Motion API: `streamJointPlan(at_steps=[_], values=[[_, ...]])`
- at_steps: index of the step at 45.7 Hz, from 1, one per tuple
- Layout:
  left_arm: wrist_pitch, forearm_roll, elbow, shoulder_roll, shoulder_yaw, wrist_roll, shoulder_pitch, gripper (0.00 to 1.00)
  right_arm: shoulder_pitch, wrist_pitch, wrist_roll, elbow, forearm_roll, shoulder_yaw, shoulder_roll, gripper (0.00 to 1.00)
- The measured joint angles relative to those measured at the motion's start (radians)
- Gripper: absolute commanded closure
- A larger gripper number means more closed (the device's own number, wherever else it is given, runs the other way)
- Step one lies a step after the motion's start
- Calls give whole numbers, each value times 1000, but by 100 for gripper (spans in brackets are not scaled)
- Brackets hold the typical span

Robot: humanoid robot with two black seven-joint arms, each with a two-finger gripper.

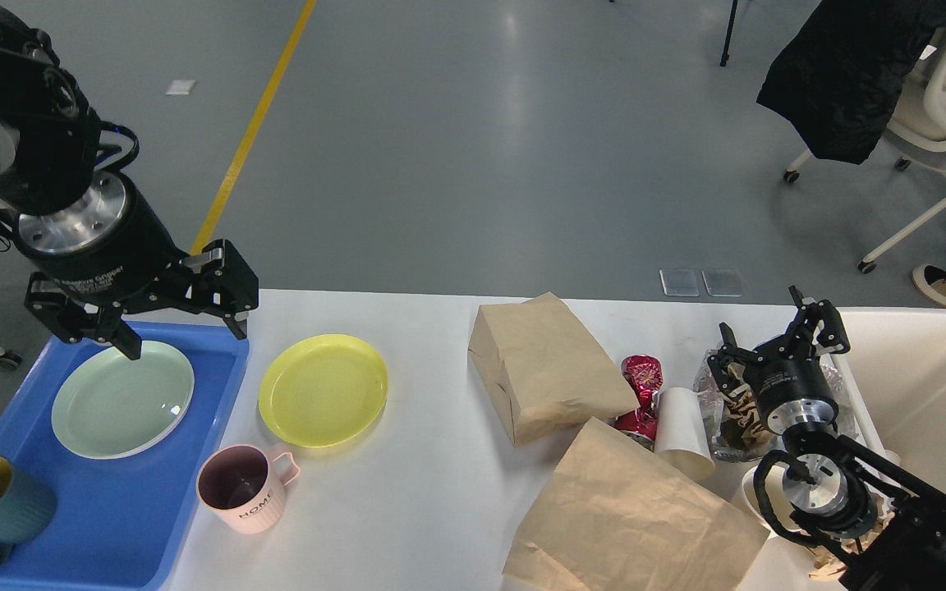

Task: Tidy desktop
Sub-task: 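Reach the left gripper to the pink mug and grasp it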

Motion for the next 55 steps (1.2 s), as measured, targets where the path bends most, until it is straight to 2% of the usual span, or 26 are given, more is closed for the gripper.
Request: streamJointPlan(at_steps=[9,15,32,46,55], values=[[186,1,29,54,-28,-1,230,8,0,0,0,0,0,0,0,0],[273,14,49,75,-73,-1,356,8,0,0,0,0,0,0,0,0],[381,35,130,86,-92,-3,619,8,0,0,0,0,0,0,0,0],[397,71,240,81,-191,-5,800,9,0,0,0,0,0,0,0,0],[454,77,264,75,-207,-2,848,9,0,0,0,0,0,0,0,0]])
